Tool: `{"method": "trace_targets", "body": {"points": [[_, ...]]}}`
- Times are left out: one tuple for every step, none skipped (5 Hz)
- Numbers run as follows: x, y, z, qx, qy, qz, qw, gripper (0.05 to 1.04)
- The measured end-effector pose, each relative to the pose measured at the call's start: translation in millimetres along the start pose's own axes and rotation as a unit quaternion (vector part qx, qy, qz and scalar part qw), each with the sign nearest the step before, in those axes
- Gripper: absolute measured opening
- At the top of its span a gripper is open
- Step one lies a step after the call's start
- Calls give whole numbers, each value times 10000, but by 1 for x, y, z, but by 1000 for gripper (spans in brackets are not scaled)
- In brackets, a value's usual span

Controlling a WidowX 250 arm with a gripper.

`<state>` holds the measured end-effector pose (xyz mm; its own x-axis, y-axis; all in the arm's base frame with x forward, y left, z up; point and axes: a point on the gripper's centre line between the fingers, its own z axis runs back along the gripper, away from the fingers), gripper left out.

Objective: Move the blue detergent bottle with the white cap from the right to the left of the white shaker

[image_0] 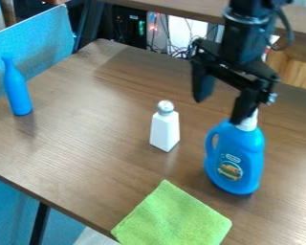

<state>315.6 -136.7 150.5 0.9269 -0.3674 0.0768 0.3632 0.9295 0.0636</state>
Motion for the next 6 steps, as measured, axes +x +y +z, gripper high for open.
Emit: {"method": "trace_targets", "body": {"points": [[7,-13,5,22,-39,-189,9998,1001],[-9,-11,25,-68,-14,-354,9994,1001],[-11,0,28,-92,6,-192,9998,1001],[-14,9,25,-76,152,-19,9999,1001],[-6,6,-1,-64,419,60,9991,1001],[-1,0,-1,-70,338,24,9994,1001]]}}
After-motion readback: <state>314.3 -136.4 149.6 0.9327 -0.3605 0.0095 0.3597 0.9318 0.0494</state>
